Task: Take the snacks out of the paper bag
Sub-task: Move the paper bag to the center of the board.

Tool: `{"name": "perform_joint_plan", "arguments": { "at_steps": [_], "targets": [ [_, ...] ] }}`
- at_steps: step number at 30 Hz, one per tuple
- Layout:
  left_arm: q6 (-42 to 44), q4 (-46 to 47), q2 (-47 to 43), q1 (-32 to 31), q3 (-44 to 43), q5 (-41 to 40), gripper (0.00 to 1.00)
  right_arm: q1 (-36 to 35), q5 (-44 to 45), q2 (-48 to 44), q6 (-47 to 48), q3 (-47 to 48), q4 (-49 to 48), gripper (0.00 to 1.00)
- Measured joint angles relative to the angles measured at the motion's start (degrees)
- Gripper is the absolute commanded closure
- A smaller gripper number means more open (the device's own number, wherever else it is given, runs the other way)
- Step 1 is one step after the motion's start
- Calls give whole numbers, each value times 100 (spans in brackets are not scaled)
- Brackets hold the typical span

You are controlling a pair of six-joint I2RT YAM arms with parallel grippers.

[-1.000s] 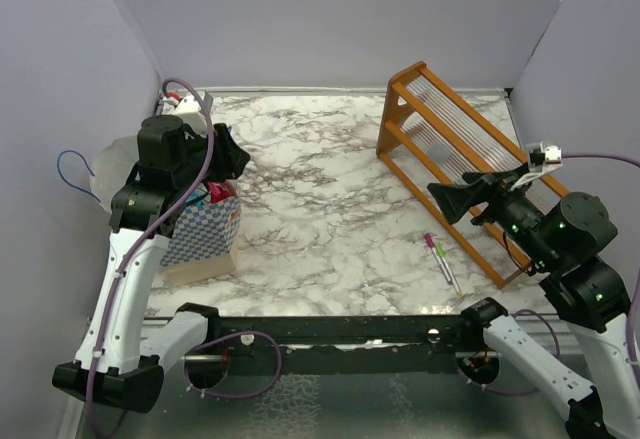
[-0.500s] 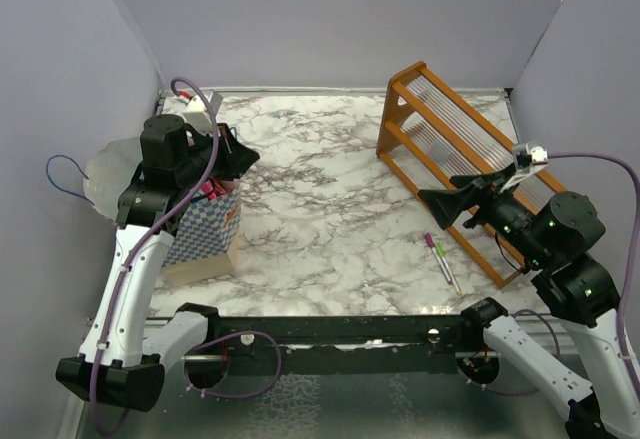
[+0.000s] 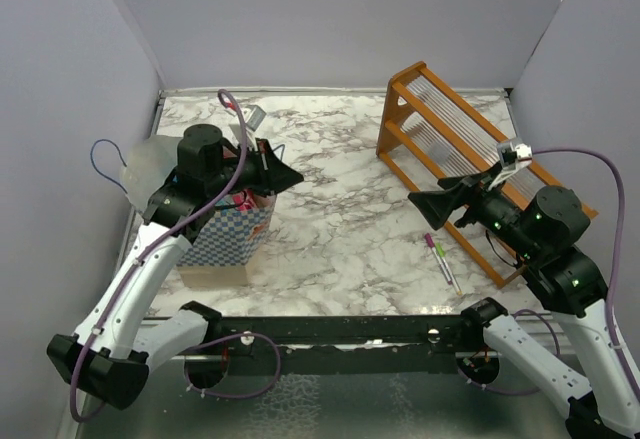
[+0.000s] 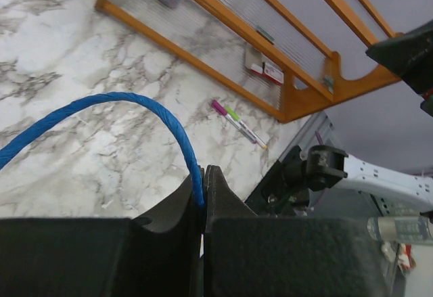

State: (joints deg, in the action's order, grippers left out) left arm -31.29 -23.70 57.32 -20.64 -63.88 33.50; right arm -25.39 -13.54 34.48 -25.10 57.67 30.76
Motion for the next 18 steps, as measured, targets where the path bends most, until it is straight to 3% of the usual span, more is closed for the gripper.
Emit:
{"name": "perform_joint_plan", "arguments": {
  "at_steps": [14,18],
  "targets": [
    [-258,380,872,-1355,-428,-181,98,0,-136,20,-107,-15,-184,1],
    [-55,-186,1191,-1528,-1106,-529,55,0,-153,68,-129,-15,-212,1]
  ]
}}
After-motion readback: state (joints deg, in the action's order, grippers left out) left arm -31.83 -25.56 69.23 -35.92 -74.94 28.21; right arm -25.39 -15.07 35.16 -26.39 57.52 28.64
